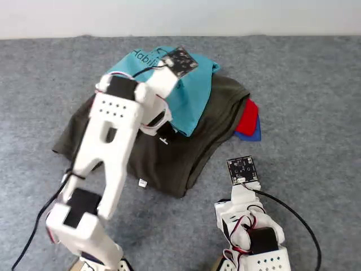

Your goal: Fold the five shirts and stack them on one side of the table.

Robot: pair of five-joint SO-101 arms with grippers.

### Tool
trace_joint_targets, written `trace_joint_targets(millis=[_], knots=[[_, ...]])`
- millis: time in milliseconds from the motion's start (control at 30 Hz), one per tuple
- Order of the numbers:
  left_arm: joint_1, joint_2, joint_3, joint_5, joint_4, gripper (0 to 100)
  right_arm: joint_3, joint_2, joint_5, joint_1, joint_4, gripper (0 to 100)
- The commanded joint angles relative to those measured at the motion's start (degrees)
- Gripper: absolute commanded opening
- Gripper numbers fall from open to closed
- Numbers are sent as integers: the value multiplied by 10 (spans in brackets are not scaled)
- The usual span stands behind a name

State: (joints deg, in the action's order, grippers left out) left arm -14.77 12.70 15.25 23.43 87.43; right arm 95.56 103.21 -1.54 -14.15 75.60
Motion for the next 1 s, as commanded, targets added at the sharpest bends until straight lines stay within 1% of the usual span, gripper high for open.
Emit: trace_joint_targets(millis=[0, 400, 433, 500, 600, 633, 667, 833, 967], knots=[[-21, 47, 53, 4, 2, 340, 9, 1, 5, -1, -9, 9], [-18, 338, 209, 3, 4, 335, 9, 1, 5, -1, -9, 9], [-18, 357, 218, 2, 4, 320, 9, 1, 5, -1, -9, 9], [-18, 381, 241, 2, 4, 239, 9, 1, 5, -1, -9, 9], [-21, 388, 269, 4, 5, 35, 9, 1, 5, -1, -9, 9], [-22, 386, 274, 4, 8, 6, 9, 1, 5, -1, -9, 9], [-22, 382, 282, 4, 25, 25, 9, 1, 5, -1, -9, 9], [-18, 342, 352, 3, 133, 13, 9, 1, 5, -1, -9, 9], [31, 258, 377, 1, 131, 13, 9, 1, 5, -1, -9, 9]])
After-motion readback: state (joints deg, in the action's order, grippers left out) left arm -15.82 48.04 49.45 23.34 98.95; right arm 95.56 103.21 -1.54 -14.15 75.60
